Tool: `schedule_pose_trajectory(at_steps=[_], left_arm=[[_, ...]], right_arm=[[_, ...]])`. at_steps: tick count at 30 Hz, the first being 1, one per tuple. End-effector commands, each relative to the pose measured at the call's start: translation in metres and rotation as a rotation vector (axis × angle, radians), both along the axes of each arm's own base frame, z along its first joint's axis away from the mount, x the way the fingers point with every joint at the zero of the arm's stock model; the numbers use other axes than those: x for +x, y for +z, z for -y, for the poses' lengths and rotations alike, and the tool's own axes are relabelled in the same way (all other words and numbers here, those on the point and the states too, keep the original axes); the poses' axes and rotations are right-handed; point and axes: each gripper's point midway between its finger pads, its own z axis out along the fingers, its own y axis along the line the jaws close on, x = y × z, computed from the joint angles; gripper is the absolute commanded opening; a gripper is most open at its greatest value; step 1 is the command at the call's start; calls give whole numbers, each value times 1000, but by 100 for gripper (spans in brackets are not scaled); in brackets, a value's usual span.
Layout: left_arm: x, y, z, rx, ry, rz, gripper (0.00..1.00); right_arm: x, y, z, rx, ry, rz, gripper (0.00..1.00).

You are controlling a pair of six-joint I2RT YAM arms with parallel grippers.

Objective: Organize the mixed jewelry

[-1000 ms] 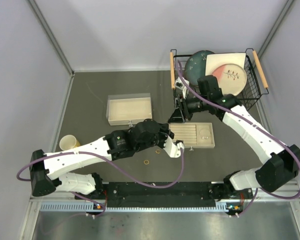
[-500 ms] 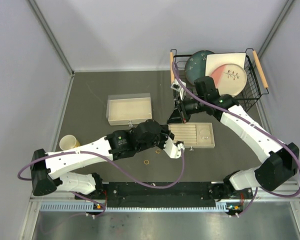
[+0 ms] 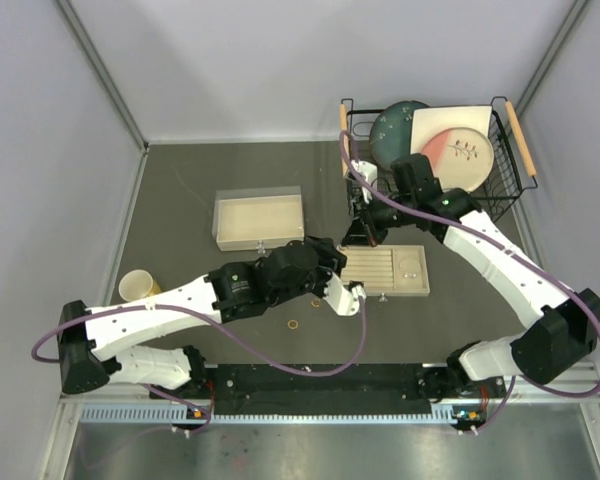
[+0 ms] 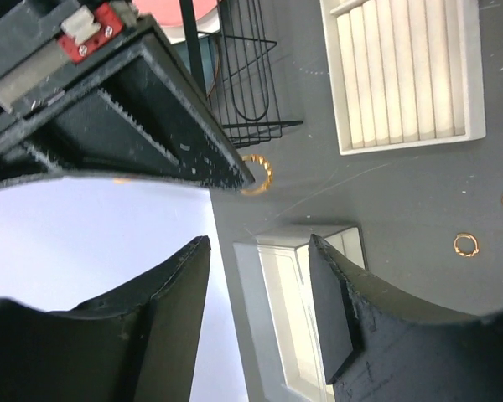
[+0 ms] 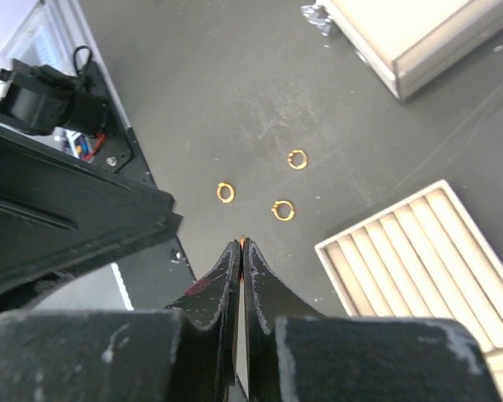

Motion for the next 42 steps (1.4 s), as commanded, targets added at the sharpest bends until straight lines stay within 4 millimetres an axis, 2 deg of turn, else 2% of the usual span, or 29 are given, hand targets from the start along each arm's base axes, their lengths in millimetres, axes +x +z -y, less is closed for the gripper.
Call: schedule_pose_trajectory(at_steps=[1, 9, 11, 12, 14, 17, 18, 22, 23, 25, 26, 27, 30, 36, 42], left_arm=[[6, 14, -12, -46, 46, 20, 56], [11, 19, -26, -72, 105, -76, 56], [5, 17, -22, -91, 94, -162, 55], [4, 25, -26, -87, 101, -205, 54], [-10, 20, -17, -94, 79, -352, 52], [-30, 47, -10, -141, 42, -502, 51], [-36, 46, -12, -142, 52, -550, 51], [-46, 64, -11, -213, 42, -683, 50], [-46, 75, -11, -248, 24, -725, 50], [-50, 80, -15, -269, 40, -813, 49], [-44, 86, -18, -296, 49, -839, 49], [-53, 89, -16, -302, 7, -888, 49], [-57, 89, -18, -295, -21, -903, 49], [-48, 96, -16, -316, -52, -918, 46], [-33, 101, -12, -365, -77, -932, 43]], right_arm=[[15, 29, 15, -10, -43, 148, 0], [18, 16, 35, -42, -81, 132, 0], [13, 16, 34, -27, -56, 125, 0], [10, 15, 35, -23, -42, 125, 0], [4, 18, 35, -15, 5, 153, 0], [-6, 27, 34, 10, 64, 169, 0], [-9, 30, 33, 21, 79, 172, 0], [-16, 52, 27, 81, 132, 204, 0], [-15, 61, 26, 92, 136, 226, 0], [-16, 71, 25, 104, 143, 250, 0], [-15, 82, 24, 117, 148, 277, 0], [-16, 87, 24, 123, 153, 287, 0], [-19, 103, 21, 152, 186, 312, 0], [-30, 115, 12, 172, 236, 332, 0], [-34, 109, 7, 145, 250, 342, 0]])
